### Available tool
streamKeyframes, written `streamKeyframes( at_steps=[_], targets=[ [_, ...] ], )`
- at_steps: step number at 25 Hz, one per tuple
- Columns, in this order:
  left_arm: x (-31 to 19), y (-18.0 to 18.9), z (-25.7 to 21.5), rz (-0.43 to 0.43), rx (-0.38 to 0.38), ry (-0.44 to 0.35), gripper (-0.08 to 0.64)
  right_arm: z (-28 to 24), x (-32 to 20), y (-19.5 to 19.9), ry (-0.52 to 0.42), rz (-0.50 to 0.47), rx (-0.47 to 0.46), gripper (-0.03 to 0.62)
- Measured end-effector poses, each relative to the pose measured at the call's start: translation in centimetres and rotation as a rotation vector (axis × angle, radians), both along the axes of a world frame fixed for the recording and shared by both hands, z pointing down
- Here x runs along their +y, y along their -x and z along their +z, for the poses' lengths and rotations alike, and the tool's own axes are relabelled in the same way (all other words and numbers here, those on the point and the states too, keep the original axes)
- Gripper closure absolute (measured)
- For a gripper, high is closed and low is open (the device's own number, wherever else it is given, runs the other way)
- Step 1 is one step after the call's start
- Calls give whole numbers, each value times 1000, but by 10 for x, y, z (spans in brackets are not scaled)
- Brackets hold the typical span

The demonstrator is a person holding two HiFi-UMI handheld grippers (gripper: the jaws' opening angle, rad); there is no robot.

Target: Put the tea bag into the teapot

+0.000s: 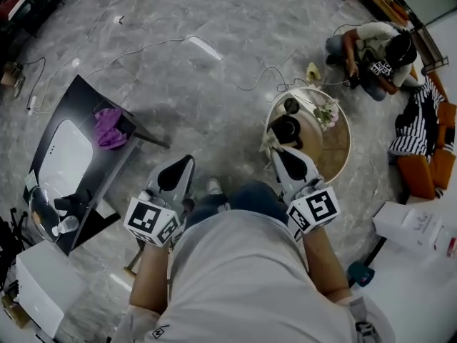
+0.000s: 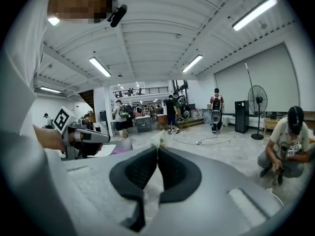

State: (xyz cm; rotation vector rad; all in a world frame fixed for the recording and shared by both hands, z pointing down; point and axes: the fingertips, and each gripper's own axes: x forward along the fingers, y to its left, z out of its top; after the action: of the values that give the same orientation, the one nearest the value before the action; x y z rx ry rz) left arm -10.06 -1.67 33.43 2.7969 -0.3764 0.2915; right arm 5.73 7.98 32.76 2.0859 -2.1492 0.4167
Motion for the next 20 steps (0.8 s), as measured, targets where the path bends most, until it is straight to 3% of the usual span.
streamKeyframes(
  at_steps=[8, 20],
  targets=[
    [-18, -15, 5, -65, -14, 9, 552, 4, -39, -22, 9, -86, 1, 581],
    [-27, -71, 26, -178, -57, 55, 552, 40, -74, -87, 93, -234, -17, 581]
  ],
)
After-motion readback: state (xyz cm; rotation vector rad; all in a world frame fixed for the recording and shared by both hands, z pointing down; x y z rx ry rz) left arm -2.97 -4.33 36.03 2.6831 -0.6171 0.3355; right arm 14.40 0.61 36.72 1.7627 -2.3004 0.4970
